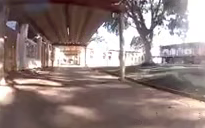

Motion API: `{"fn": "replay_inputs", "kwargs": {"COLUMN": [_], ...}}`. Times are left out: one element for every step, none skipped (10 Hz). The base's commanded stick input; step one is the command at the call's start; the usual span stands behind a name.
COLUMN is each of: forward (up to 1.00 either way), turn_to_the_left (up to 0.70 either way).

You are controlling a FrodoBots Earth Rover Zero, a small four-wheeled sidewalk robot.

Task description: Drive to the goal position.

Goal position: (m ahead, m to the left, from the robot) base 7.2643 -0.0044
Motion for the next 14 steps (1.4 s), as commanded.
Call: {"fn": "replay_inputs", "kwargs": {"forward": [0.85, 0.85, 0.85, 0.85, 0.85, 0.85, 0.85, 0.85, 0.85, 0.85, 0.85, 0.85, 0.85, 0.85], "turn_to_the_left": [0.02, 0.04, 0.06, 0.08, 0.14, 0.26, 0.31, 0.23, 0.15, 0.07, 0.0, 0.0, 0.0, 0.0]}}
